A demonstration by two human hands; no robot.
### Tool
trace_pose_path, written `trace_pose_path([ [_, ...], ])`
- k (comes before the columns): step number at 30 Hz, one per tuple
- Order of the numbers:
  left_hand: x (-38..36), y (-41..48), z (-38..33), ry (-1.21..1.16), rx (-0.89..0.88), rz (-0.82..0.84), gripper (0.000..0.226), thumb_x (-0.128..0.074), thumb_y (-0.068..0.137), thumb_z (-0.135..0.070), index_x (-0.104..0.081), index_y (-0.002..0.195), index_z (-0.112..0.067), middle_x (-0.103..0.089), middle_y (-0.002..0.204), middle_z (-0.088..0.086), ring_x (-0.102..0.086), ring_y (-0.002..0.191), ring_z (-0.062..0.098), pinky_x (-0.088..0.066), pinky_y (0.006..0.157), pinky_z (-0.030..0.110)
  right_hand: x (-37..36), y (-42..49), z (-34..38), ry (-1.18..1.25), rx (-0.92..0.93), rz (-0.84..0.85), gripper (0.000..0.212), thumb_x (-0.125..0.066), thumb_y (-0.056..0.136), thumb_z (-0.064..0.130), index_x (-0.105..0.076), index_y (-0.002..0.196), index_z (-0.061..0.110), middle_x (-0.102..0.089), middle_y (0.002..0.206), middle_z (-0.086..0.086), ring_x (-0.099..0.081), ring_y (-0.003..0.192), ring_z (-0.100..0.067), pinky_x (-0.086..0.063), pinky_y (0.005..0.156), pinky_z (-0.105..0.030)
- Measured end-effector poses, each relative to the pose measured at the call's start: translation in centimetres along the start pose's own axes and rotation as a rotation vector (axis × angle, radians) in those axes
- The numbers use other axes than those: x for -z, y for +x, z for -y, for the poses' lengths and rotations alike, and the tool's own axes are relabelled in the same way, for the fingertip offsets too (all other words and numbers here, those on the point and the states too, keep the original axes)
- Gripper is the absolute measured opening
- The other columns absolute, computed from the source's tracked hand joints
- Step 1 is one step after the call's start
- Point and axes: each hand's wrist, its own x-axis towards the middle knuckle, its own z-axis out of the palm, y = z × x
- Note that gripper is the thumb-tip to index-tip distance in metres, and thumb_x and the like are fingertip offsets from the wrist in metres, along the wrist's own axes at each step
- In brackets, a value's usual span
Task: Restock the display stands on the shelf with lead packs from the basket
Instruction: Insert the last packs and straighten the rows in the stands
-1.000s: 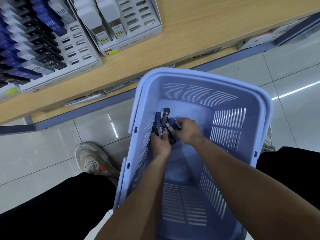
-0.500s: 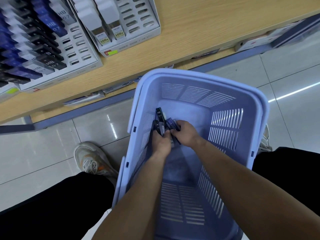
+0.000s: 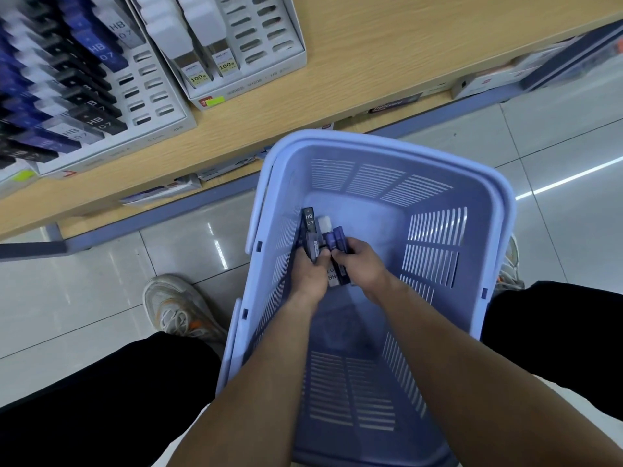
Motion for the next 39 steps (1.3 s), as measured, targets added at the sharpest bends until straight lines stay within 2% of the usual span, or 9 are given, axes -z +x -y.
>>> trace_pose_path([
  [4, 0.3, -0.7, -1.5, 0.0, -0.022, 0.066, 0.017, -0.057, 0.101, -0.018, -0.057, 0.116, -0.026, -0.069, 0.111, 0.0, -0.066, 0.107, 0.022, -0.053, 0.098, 0.039, 0.6, -0.8, 0.5, 0.02, 0.048, -0.032, 0.02, -0.058, 0.096, 0.006, -0.069, 0.09, 0.022, -0.071, 0.084, -0.001, -0.066, 0.079, -0.017, -0.057, 0.081, -0.038],
  [8, 0.8, -1.1, -2.7, 0.033, -0.049, 0.092, 0.026, -0.058, 0.087, -0.04, -0.057, 0.112, -0.034, -0.071, 0.11, -0.002, -0.069, 0.104, 0.021, -0.055, 0.097, 0.051, 1.1, -1.9, 1.6, 0.062, 0.101, -0.039, 0.02, -0.057, 0.096, 0.004, -0.07, 0.092, 0.018, -0.073, 0.09, -0.01, -0.068, 0.082, -0.02, -0.058, 0.079, -0.04],
  [14, 1.9, -4.5, -6.5, 0.053, -0.124, 0.112, 0.028, -0.057, 0.102, -0.022, -0.052, 0.129, -0.016, -0.068, 0.11, 0.003, -0.066, 0.107, 0.024, -0.052, 0.1, 0.051, 1.9, -6.0, 3.9, 0.124, 0.177, -0.039, 0.015, -0.061, 0.096, 0.011, -0.073, 0.104, 0.015, -0.074, 0.099, -0.015, -0.071, 0.093, -0.032, -0.061, 0.078, -0.048],
  [18, 3.3, -8.4, -9.1, 0.091, -0.214, 0.133, 0.025, -0.056, 0.103, -0.026, -0.054, 0.127, -0.021, -0.068, 0.109, -0.002, -0.065, 0.107, 0.022, -0.052, 0.099, 0.052, 3.3, -9.9, 6.2, 0.146, 0.251, -0.007, 0.014, -0.064, 0.095, 0.011, -0.073, 0.105, 0.007, -0.072, 0.095, -0.019, -0.068, 0.081, -0.021, -0.056, 0.066, -0.03],
  [21, 4.7, -11.7, -10.8, 0.098, -0.289, 0.133, 0.017, -0.056, 0.103, -0.028, -0.055, 0.119, -0.027, -0.068, 0.113, -0.002, -0.065, 0.108, 0.02, -0.052, 0.099, 0.051, 3.7, -14.0, 8.1, 0.179, 0.328, 0.041, 0.016, -0.06, 0.097, 0.004, -0.07, 0.109, 0.0, -0.071, 0.089, -0.011, -0.069, 0.076, -0.012, -0.053, 0.063, -0.021],
  [25, 6.2, -17.1, -12.0, 0.072, -0.356, 0.117, 0.01, -0.056, 0.103, -0.028, -0.055, 0.112, -0.031, -0.069, 0.111, -0.003, -0.066, 0.106, 0.019, -0.052, 0.099, 0.05, 3.7, -19.5, 9.5, 0.167, 0.403, 0.069, 0.016, -0.059, 0.097, 0.003, -0.069, 0.109, 0.002, -0.071, 0.087, -0.005, -0.068, 0.072, -0.004, -0.051, 0.061, -0.014],
  [29, 7.2, -21.6, -12.3, 0.042, -0.398, 0.126, 0.013, -0.057, 0.101, -0.031, -0.054, 0.114, -0.03, -0.07, 0.109, -0.004, -0.067, 0.104, 0.018, -0.051, 0.099, 0.049, 3.8, -24.0, 9.6, 0.205, 0.432, 0.085, 0.015, -0.06, 0.098, 0.008, -0.071, 0.108, 0.01, -0.073, 0.09, -0.005, -0.071, 0.084, -0.017, -0.057, 0.071, -0.026],
  [33, 8.0, -24.0, -12.2, -0.058, -0.441, 0.165, 0.032, -0.057, 0.087, -0.041, -0.057, 0.117, -0.03, -0.073, 0.111, -0.003, -0.068, 0.109, 0.019, -0.05, 0.103, 0.05, 3.7, -27.0, 10.0, 0.144, 0.487, 0.074, 0.015, -0.062, 0.097, 0.011, -0.073, 0.106, 0.015, -0.075, 0.095, -0.007, -0.072, 0.094, -0.027, -0.059, 0.087, -0.042],
  [39, 8.5, -25.5, -11.8, -0.249, -0.425, 0.152, 0.04, -0.06, 0.091, -0.031, -0.057, 0.128, -0.016, -0.071, 0.122, 0.007, -0.066, 0.116, 0.024, -0.047, 0.107, 0.053, 3.8, -28.6, 11.2, 0.041, 0.563, 0.05, 0.009, -0.067, 0.095, 0.015, -0.073, 0.1, 0.012, -0.072, 0.089, -0.018, -0.071, 0.084, -0.03, -0.058, 0.082, -0.05],
])
